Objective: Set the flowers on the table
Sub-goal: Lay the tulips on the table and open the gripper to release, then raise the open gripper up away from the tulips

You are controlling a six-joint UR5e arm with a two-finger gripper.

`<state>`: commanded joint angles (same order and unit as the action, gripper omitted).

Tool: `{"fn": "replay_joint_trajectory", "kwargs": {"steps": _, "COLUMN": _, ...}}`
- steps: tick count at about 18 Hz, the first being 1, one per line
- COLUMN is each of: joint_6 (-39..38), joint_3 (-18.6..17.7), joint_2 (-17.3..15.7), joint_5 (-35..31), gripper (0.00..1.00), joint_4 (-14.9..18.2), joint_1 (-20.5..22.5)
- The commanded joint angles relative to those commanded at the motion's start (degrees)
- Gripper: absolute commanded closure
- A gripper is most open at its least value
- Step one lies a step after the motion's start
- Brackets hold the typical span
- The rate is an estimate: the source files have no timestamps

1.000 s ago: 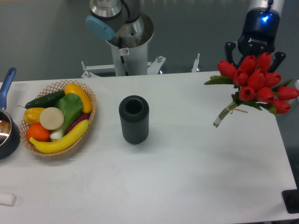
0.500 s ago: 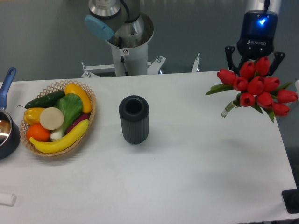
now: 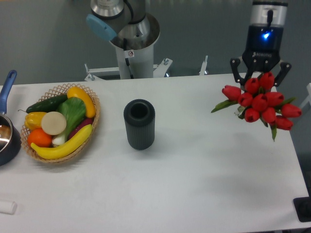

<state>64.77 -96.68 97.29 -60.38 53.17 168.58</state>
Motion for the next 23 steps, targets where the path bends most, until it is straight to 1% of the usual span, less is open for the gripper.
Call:
{"fn": "replay_joint_trajectory", "kwargs": {"steps": 2, "joint_6": 0.4, "joint_3": -0.5, "joint_2": 0.4, "joint_5": -1.4, "gripper": 0.56, "joint_4": 0.1, "joint_1": -0.2}}
{"fn": "replay_joint_trajectory", "kwargs": {"steps": 4, "joint_6": 0.5, "joint_3": -0.7, "joint_2": 0.5, "joint_5": -4.1, "gripper": 0.56, "joint_4": 0.1, "joint_1": -0.6}}
{"fn": "replay_joint_trajectory", "kwargs": {"steps": 8, "joint_6": 2.8, "joint_3": -1.3, "joint_2": 1.4, "joint_5": -12.0, "gripper": 0.56, "joint_4": 0.4, "joint_1": -3.8}}
{"fn": "replay_joint_trajectory", "kwargs": {"steps": 10, "joint_6": 2.9, "joint_3": -1.3, "joint_2": 2.7, "joint_5": -14.8, "gripper": 0.56, "joint_4": 0.5, "joint_1": -5.4}}
{"fn": "replay_joint_trajectory", "kwargs": {"steps": 12, "joint_6": 2.9, "joint_3": -1.8, "joint_2": 3.4, "joint_5": -17.0, "gripper": 0.56, "joint_4": 0.5, "joint_1": -5.9}}
{"fn": "replay_joint_trajectory", "kwargs": {"steps": 17, "joint_6": 3.0, "joint_3": -2.0, "joint_2": 6.0, "joint_5": -23.3, "gripper": 0.56, "joint_4": 0.4, "joint_1": -8.9}}
{"fn": "replay_joint_trajectory", "kwargs": {"steps": 20, "joint_6": 3.4, "joint_3": -2.1, "joint_2": 7.4, "joint_5": -23.8, "gripper": 0.56, "joint_4": 0.1, "joint_1": -9.8}}
{"fn": "replay_joint_trajectory", "kwargs": {"steps": 23, "joint_6": 3.7, "joint_3": -2.0, "joint_2": 7.8, "joint_5": -23.7, "gripper": 0.55, "joint_4": 0.0, "joint_1": -9.8}}
